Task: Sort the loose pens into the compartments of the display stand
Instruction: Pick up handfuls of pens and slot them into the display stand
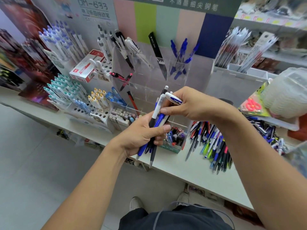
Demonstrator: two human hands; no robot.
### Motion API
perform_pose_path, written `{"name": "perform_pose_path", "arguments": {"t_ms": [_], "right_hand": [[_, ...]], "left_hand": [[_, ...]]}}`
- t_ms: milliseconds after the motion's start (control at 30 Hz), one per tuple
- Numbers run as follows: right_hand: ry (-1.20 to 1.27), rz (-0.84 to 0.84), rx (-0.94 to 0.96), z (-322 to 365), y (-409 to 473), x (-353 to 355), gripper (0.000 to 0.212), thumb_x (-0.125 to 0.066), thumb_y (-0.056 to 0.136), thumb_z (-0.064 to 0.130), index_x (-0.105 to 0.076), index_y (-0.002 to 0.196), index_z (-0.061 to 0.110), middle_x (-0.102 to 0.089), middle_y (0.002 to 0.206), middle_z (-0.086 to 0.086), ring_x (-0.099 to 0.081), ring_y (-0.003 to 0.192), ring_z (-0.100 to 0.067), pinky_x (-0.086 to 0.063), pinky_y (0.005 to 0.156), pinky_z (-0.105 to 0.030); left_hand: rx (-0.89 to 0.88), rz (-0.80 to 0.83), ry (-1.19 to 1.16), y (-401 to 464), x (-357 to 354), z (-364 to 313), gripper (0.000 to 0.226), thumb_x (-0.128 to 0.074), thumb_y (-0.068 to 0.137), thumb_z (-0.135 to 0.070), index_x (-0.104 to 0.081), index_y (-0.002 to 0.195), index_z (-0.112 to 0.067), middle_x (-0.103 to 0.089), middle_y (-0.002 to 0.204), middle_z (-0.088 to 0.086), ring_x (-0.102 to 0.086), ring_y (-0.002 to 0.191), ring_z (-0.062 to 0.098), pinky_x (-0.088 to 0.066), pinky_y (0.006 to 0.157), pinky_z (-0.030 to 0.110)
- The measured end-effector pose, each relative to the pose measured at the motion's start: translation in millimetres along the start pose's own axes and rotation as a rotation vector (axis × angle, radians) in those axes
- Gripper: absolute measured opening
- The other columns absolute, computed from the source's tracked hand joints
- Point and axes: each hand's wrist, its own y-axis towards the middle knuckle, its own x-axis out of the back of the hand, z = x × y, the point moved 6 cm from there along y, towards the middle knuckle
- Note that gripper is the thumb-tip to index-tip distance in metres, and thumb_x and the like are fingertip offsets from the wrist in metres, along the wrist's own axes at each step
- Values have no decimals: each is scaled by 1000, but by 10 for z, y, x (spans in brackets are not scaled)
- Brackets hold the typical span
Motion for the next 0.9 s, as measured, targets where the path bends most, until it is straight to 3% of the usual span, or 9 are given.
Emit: {"name": "perform_pose_path", "arguments": {"t_ms": [133,233,367,433,567,667,800,900], "right_hand": [[62,-133,-4,-12,-28,16,22,-67,96,24,-74,85,7,-57,66,-2,-41,54,-5,-38,55,-17],[60,-321,-26,-51,-24,69,32,-58,102,25,-65,83,0,-44,59,3,-34,53,-11,-34,58,-30],[99,-446,-34,-78,-51,170,35,-54,104,23,-64,89,-7,-39,48,11,-29,47,-6,-29,53,-26],[166,-431,-3,-40,-55,158,30,-54,103,19,-69,89,-3,-44,48,12,-32,43,-3,-31,50,-21],[265,-350,-58,-10,-28,114,31,-49,102,16,-74,91,3,-60,63,-8,-34,42,-7,-30,42,-19],[375,-213,-140,-23,-42,62,32,-53,102,21,-72,93,-3,-58,56,-3,-30,41,-10,-25,40,-22],[366,-62,-88,-50,-30,36,18,-61,98,9,-73,108,1,-58,64,-7,-33,43,-9,-26,41,-20],[318,128,-134,-117,-17,44,26,-64,94,1,-62,113,-16,-45,53,-1,-31,42,-8,-26,40,-18]], "left_hand": [[19,57,-264,32,-53,34,39,-68,85,-31,-48,115,-14,-49,78,2,-41,52,7,-38,45,17],[26,10,-242,7,-40,41,26,-65,88,-20,-48,106,-11,-53,76,-1,-39,48,4,-35,39,14],[59,-32,-140,-45,5,64,22,-64,86,-17,-50,101,-11,-56,71,-4,-36,44,3,-30,37,13],[66,-41,-50,-56,6,59,25,-66,86,-17,-51,106,-12,-51,65,-5,-35,44,5,-29,39,15],[54,-54,129,-64,-9,29,22,-64,95,-4,-52,107,-17,-45,58,-8,-34,47,9,-28,42,20],[28,-94,224,-59,19,-7,32,-65,93,3,-52,114,-17,-50,61,-4,-35,48,12,-29,42,23],[35,-52,314,-69,34,-50,32,-67,91,4,-53,109,-19,-54,67,0,-40,48,13,-32,42,24],[70,-5,315,-118,54,-33,29,-68,91,1,-52,111,-12,-55,65,-3,-41,47,12,-33,42,23]]}}
